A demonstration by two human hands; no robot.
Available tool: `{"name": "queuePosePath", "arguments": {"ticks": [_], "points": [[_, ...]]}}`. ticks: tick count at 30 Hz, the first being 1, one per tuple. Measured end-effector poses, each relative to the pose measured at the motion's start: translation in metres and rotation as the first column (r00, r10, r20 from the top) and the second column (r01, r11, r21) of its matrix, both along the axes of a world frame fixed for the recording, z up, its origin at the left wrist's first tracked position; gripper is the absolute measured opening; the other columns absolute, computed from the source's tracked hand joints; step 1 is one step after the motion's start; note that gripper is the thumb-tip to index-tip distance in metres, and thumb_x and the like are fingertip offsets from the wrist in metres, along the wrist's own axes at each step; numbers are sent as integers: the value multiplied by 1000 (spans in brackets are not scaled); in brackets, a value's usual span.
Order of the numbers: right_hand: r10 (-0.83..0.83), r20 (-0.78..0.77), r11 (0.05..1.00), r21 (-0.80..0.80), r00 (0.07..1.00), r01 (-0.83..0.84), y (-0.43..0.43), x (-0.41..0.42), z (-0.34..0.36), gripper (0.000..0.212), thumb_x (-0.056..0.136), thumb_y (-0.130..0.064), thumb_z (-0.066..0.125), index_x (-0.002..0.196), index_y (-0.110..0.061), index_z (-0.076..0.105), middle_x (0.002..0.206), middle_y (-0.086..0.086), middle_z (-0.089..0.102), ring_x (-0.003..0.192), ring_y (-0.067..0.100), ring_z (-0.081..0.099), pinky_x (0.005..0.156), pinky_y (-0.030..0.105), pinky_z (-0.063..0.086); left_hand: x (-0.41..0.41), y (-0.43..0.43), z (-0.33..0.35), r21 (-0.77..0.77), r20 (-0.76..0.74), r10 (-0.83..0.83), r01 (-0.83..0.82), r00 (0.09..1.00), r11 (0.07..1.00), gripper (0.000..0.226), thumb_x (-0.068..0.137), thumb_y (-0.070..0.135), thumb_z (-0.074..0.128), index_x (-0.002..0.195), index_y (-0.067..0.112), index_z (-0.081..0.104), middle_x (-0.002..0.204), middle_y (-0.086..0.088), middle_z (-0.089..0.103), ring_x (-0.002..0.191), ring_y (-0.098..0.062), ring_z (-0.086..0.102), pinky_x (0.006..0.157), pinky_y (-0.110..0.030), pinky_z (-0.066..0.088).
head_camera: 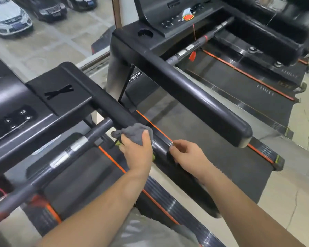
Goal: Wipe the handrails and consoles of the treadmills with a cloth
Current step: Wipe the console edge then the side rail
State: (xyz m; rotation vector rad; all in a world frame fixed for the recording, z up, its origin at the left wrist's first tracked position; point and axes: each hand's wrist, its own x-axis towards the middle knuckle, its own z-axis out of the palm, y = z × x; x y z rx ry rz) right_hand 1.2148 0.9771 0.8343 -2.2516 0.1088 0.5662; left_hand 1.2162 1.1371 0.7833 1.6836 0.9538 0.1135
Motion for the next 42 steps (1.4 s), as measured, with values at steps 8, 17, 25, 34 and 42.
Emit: {"name": "queuePosePath", "arguments": {"ticks": [8, 17, 25, 34, 42], "points": [[-81, 68, 985, -145, 994, 90, -109, -57, -8, 43, 104, -31, 46, 66, -14, 42, 58, -4, 40, 60, 20, 39, 58, 30, 36, -87, -111, -1, 170, 13, -186, 181, 982, 969, 95, 85, 64, 67, 159, 48, 8, 159, -17, 17, 145, -37, 31, 118, -47, 35], [-267, -114, 951, 129, 957, 281, -206, -144, -21, 83, 101, -66, 33, 112, 12, 59, 95, 24, 70, 89, 38, 66, 85, 43, 52, -172, -211, -11, 680, -78, -495, 410, 865, 608, 42, 92, 48, 64, 133, 37, 62, 160, -18, 26, 142, -46, 26, 113, -58, 40], [-265, -227, 899, 294, 937, 325, -221, -159, -7, 50, 104, -53, 45, 99, -12, 73, 91, 5, 74, 82, 27, 64, 74, 38, 49, -174, -181, -8, 881, -395, -854, 404, 339, -247, 34, 82, 42, 67, 116, 37, 69, 139, -4, 56, 127, -41, 50, 112, -57, 39], [-272, -243, 874, 341, 931, 345, -243, -186, 4, 55, 104, -52, 48, 111, -1, 66, 90, 3, 68, 87, 18, 62, 82, 38, 54, -147, -209, 13, 825, -294, -591, 511, 751, 239, 38, 88, 51, 62, 112, 24, 72, 124, -8, 62, 131, -41, 45, 108, -58, 38], [-374, -309, 821, 327, 874, 467, -287, -212, 1, 53, 106, -46, 48, 121, 3, 63, 101, 25, 68, 86, 30, 61, 90, 46, 57, -241, -249, -52, 620, -741, -627, 604, 241, -501, 44, 99, 26, 54, 140, 10, 57, 152, -13, 45, 153, -38, 15, 125, -57, -9]]}}
